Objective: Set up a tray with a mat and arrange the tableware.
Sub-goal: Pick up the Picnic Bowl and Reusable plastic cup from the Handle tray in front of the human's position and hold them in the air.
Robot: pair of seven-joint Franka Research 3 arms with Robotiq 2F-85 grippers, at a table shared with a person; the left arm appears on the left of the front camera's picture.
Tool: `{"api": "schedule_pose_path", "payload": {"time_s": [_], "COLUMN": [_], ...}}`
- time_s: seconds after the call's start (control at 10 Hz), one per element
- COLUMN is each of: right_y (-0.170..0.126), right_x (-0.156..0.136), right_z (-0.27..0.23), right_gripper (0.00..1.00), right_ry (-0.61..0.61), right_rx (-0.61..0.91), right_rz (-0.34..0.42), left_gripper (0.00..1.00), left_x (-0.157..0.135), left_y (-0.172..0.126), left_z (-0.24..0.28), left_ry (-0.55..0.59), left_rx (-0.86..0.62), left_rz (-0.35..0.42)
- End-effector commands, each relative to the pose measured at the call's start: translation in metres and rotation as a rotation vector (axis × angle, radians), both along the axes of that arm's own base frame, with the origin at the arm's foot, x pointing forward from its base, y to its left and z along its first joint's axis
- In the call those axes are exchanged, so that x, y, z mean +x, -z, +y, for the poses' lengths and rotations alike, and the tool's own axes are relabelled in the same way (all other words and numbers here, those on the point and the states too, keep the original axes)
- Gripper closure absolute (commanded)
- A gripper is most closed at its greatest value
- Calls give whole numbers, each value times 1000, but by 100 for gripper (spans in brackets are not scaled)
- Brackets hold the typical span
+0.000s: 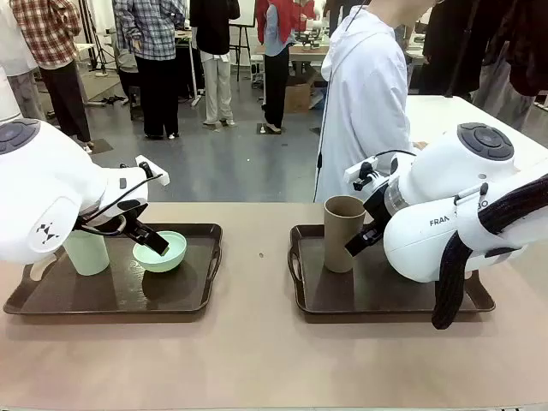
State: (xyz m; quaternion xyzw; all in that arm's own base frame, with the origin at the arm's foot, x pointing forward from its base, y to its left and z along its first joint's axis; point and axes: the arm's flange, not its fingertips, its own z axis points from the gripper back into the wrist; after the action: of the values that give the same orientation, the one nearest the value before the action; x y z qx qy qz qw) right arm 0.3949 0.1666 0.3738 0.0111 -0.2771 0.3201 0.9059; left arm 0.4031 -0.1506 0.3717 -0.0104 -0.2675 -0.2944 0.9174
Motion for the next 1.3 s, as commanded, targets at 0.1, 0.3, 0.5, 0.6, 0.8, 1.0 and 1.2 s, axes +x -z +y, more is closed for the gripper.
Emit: {"api": "schedule_pose_path", "payload": {"time_s": [0.1,0.3,0.5,0.6,0.8,1.0,1.2], "right_y": [0,0,0,0,0,0,0], "right_x": [0,0,0,0,0,0,0], "right_z": [0,0,0,0,0,0,0], "right_gripper": [0,0,0,0,0,0,0], "right_ry": [0,0,0,0,0,0,0], "right_rx": [0,0,0,0,0,0,0], "right_rz": [0,0,0,0,0,0,0], "left_gripper": [0,0,0,0,0,0,0], "left_x": [0,0,0,0,0,0,0], "left_y": [0,0,0,0,0,0,0], "left_z": [0,0,0,0,0,0,0], "left_ry": [0,0,0,0,0,0,0], "left_rx": [0,0,0,0,0,0,0], "left_rz": [0,0,0,0,0,0,0]}}
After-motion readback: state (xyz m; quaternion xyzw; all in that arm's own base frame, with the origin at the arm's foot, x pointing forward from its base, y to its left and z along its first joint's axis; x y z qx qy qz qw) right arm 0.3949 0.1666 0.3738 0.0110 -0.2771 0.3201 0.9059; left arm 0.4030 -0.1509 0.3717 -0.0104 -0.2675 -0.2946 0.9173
